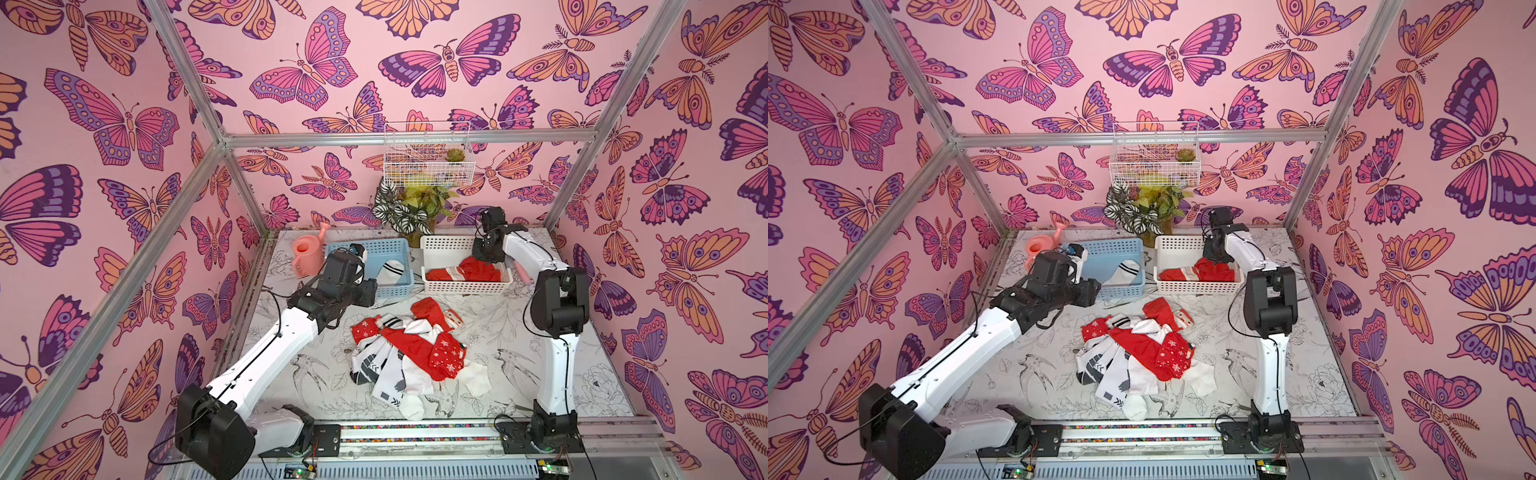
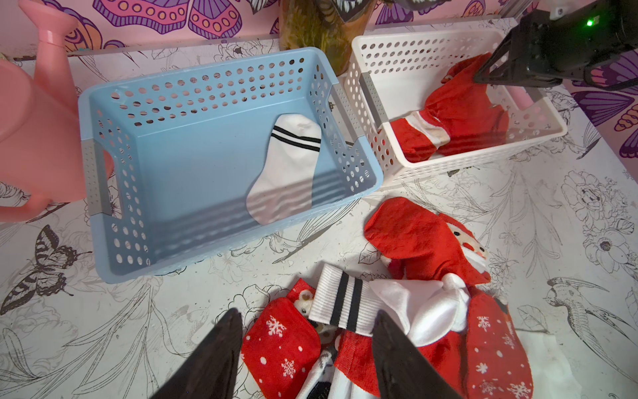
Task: Sort the socks into the basket by color
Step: Place the sock in the bin.
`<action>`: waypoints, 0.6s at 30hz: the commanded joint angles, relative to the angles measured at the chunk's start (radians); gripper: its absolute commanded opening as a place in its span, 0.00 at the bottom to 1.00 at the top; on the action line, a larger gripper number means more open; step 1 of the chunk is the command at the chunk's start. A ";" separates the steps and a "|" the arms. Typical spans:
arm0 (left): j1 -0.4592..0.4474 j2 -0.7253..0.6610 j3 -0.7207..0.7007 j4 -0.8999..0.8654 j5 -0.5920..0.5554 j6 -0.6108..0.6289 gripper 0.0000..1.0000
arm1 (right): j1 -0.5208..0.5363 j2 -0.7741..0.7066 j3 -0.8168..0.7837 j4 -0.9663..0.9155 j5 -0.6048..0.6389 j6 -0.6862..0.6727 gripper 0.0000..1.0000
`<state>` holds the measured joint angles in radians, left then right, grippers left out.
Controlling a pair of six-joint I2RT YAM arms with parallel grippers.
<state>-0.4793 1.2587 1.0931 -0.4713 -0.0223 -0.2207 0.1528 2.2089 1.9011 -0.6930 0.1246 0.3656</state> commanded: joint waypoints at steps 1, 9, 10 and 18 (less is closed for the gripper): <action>-0.007 0.004 -0.015 0.003 -0.010 0.009 0.63 | -0.004 -0.067 0.007 -0.022 -0.022 -0.001 0.37; -0.015 0.001 -0.016 -0.001 -0.016 0.011 0.63 | -0.002 -0.194 -0.058 -0.032 -0.063 -0.010 0.46; -0.017 0.002 -0.013 -0.001 -0.016 0.011 0.63 | -0.002 -0.208 -0.069 -0.033 -0.070 -0.011 0.46; -0.036 0.002 -0.010 -0.008 -0.023 0.014 0.63 | 0.041 -0.369 -0.190 -0.063 -0.107 -0.030 0.47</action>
<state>-0.5045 1.2587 1.0931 -0.4713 -0.0265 -0.2207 0.1638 1.8881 1.7443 -0.7109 0.0410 0.3584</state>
